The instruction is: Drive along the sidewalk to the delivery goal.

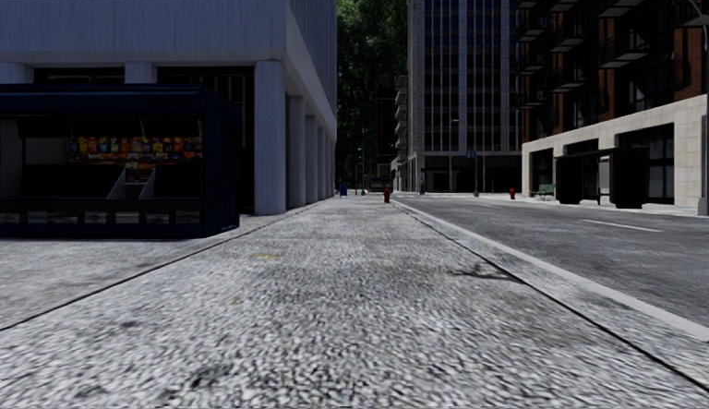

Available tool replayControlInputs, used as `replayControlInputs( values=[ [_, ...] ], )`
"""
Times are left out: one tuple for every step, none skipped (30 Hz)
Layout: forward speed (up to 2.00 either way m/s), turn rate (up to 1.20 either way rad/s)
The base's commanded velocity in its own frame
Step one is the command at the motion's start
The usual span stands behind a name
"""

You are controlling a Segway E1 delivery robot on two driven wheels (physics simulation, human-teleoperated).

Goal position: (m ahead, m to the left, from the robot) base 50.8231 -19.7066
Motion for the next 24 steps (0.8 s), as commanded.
replayControlInputs(
  values=[
    [2.0,0.0],
    [2.0,0.0],
    [2.0,0.0],
    [2.0,0.0],
    [2.0,0.0],
    [2.0,0.0],
    [2.0,0.0],
    [2.0,0.0],
    [2.0,0.0],
    [2.0,0.0],
    [2.0,0.0],
    [2.0,0.0],
    [2.0,0.0],
    [2.0,0.0],
    [2.0,0.0],
    [2.0,0.0],
    [2.0,0.0],
    [2.0,0.0],
    [2.0,0.0],
    [2.0,0.0],
    [2.0,0.0],
    [2.0,0.0],
    [2.0,0.0],
    [2.0,0.0]
  ],
)
